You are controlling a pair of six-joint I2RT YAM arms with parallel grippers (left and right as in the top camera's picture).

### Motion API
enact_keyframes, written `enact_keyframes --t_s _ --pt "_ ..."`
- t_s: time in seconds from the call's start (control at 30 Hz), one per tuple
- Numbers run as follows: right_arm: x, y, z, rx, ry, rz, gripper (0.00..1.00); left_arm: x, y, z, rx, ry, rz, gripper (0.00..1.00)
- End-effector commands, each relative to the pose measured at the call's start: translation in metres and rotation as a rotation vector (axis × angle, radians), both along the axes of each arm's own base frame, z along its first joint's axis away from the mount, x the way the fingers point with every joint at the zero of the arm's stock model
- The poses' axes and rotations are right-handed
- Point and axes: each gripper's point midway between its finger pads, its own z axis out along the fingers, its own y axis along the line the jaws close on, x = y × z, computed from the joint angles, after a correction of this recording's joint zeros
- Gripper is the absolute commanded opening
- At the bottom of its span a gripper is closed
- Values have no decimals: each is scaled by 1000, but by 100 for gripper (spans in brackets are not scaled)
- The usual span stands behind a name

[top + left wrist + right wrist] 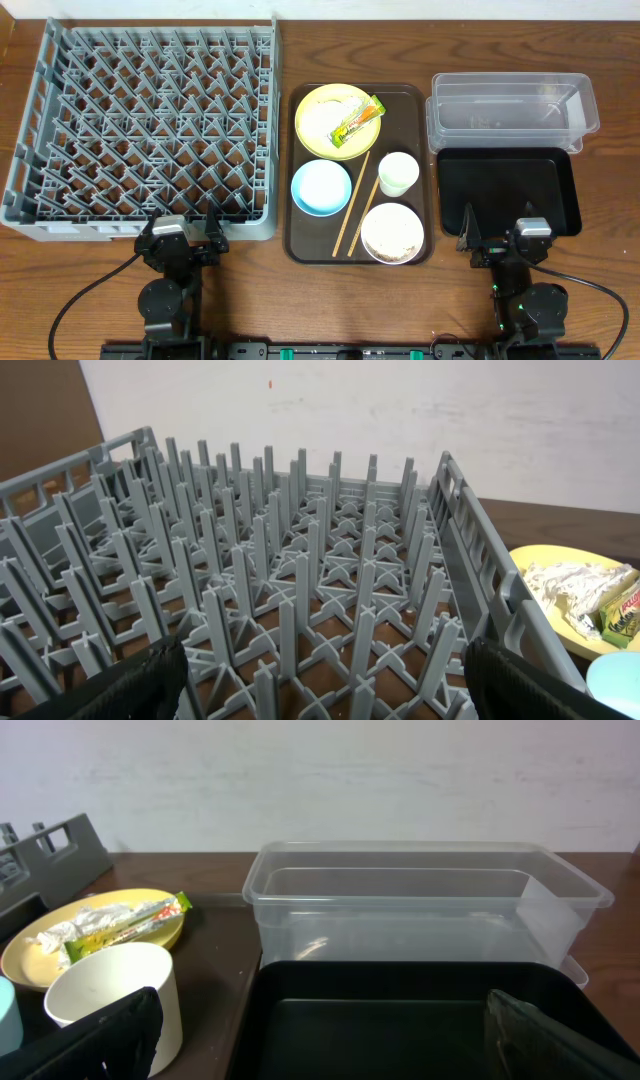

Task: Sort waste into correct bins and load items into the dishwasher
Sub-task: 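Move the right gripper from rest toward the yellow plate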

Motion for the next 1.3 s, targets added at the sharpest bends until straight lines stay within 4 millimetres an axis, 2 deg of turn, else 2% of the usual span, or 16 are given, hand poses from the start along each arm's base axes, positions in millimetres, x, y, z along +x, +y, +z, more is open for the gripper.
enact_keyframes --t_s 0.0,0.77,0.83,1.03,1.27 --pt "0 2 -1 -12 2 9 99 0 1 -18 1 39 4 89" --pt "0 4 0 -7 -1 22 99 0 1 -18 1 39 4 89" --pt "0 5 6 -4 -26 25 99 0 1 -18 1 39 4 89" --pt "-4 31 36 -7 -149 179 99 0 1 -18 1 39 4 89" --pt "-12 37 70 -35 -224 215 99 0 1 -18 1 39 4 89"
